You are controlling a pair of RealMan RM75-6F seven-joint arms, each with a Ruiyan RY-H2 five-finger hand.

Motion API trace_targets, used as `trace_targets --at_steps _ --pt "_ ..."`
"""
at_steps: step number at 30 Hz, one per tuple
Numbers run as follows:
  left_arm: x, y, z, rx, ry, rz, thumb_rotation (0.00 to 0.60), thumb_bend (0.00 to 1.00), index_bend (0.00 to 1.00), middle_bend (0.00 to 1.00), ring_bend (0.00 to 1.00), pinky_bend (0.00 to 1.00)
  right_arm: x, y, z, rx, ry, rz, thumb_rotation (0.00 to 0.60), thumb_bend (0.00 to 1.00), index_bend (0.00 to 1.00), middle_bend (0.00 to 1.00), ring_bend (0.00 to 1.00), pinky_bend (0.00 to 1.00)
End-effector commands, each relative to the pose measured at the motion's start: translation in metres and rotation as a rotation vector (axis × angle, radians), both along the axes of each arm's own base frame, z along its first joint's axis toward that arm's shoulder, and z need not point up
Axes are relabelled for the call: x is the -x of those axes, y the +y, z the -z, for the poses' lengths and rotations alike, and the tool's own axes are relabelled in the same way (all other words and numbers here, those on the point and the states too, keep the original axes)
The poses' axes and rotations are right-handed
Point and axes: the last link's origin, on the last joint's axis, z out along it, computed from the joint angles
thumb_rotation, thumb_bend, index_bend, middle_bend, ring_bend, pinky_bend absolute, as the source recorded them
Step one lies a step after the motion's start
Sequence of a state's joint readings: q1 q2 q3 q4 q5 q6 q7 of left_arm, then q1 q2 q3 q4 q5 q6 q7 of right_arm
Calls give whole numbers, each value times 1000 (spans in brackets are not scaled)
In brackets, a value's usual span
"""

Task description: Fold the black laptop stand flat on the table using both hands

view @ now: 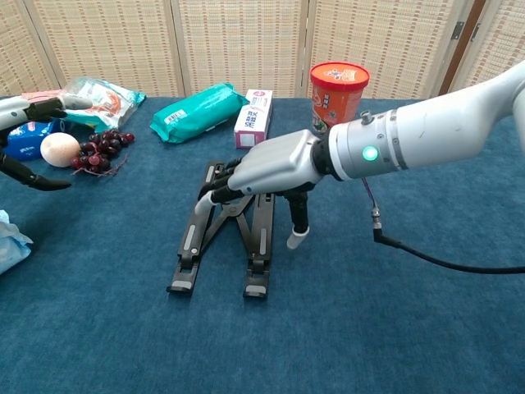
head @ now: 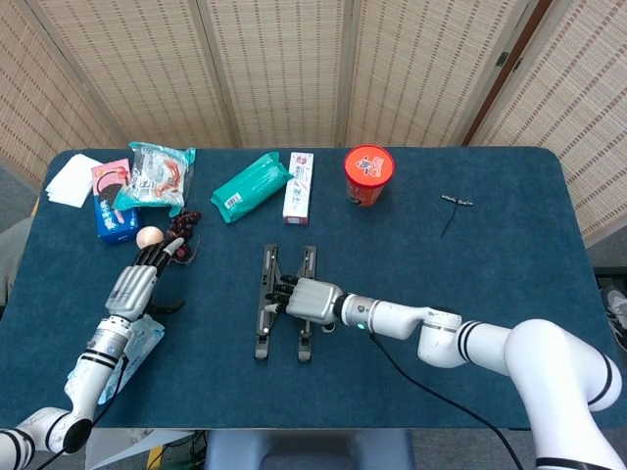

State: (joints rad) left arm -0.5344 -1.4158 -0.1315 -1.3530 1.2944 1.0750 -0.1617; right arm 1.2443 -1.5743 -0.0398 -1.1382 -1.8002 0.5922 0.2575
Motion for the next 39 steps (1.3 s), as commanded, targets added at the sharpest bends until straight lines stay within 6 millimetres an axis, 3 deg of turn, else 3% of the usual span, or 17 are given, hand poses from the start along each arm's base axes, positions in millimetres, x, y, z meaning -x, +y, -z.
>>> trace_targets --at_steps 1,17,37,39 --pt "3 0 -1 -3 -1 -6 600 178 0 27 35 44 -4 -2 7 -5 8 -19 600 18 0 0 0 0" --pt "16 -1 -6 -23 -28 -37 600 177 0 16 35 41 -24 -13 26 -19 66 -63 600 20 0 0 0 0" --pt "18 -1 -6 -26 -41 -41 600 178 0 10 35 40 -27 -16 33 -42 92 -58 600 37 0 1 0 0" --pt "18 0 -6 -27 -43 -43 600 177 0 9 35 40 -28 -18 33 -39 86 -53 600 48 0 35 0 0"
